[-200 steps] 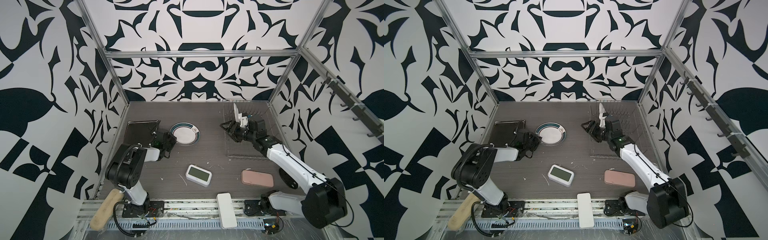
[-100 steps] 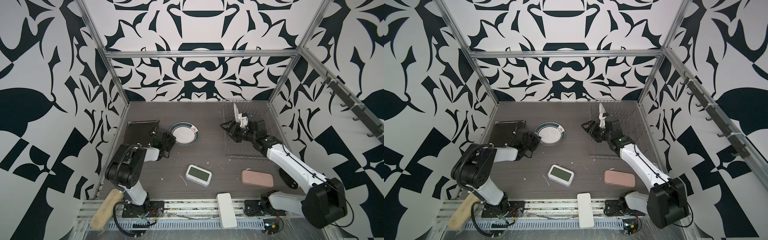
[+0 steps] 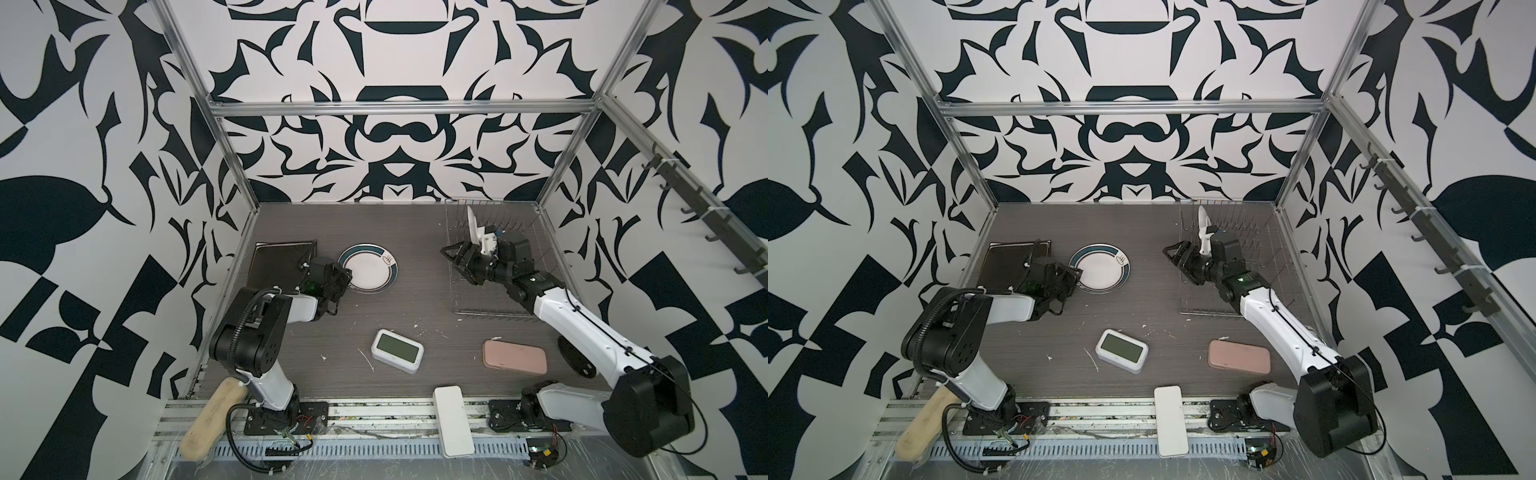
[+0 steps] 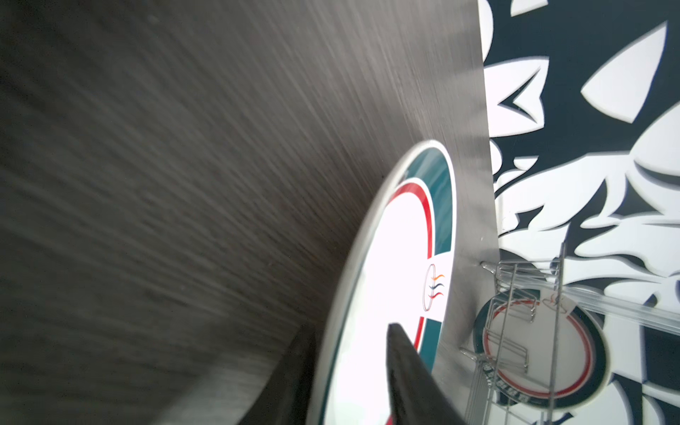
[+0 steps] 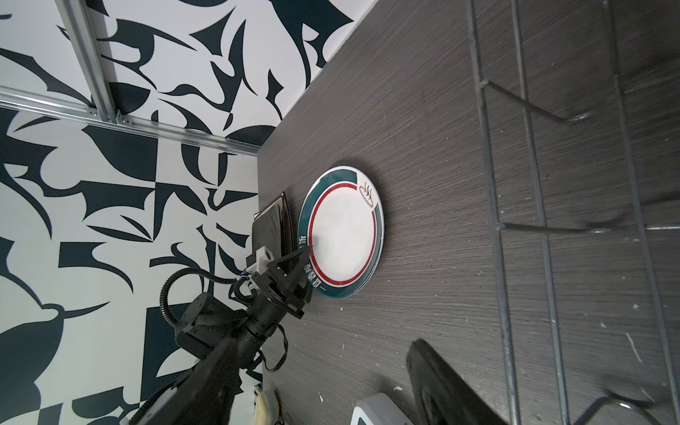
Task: Unload the plates from the dish rack
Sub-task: 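Move the right gripper over the last white plate in the rack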
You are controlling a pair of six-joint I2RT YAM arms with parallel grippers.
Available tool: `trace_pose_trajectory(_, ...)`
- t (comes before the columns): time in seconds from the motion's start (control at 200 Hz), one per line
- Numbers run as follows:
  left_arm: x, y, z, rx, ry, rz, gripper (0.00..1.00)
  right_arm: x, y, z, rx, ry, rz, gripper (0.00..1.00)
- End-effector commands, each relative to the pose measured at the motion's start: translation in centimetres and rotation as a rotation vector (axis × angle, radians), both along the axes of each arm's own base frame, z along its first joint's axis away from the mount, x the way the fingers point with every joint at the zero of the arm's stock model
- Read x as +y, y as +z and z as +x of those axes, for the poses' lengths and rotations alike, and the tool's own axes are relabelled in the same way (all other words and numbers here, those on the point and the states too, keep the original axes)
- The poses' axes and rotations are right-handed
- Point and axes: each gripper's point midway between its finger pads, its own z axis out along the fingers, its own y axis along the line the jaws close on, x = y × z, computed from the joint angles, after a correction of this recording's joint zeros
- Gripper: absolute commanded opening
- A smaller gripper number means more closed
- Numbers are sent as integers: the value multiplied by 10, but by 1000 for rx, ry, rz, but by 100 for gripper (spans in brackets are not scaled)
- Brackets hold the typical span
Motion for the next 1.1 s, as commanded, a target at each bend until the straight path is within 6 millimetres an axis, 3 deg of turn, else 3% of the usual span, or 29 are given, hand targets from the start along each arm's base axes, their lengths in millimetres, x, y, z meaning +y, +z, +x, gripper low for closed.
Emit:
trace_pose_trajectory(0.0,1,0,2,2,-2,2,51,-3,24,0,-78,0,4,77)
trace_pose_trajectory(0.215,3,-5,2,32,-2,10,65,-4,25,0,-78,3,2,77)
trace_pose_trajectory(0.49,9,-13,-6,91,20,39,74,-12,25,3,-82,-17,-43,76)
trace_pose_trajectory(0.585,12,-10,-9,95,21,54,75,-32,19,3,-68,-75,-190,77)
trace_pose_trajectory(0.74,13,-5,-15,95,13,66,76,-62,31,6,-116,-154,-376,76)
trace_pose_trajectory(0.945,9,-1,-23,89,-19,46,77,-92,40,12,-154,-207,-604,77)
trace_pose_trajectory(1.095,5,6,-29,80,-54,33,77,-110,33,23,-132,-223,-767,78)
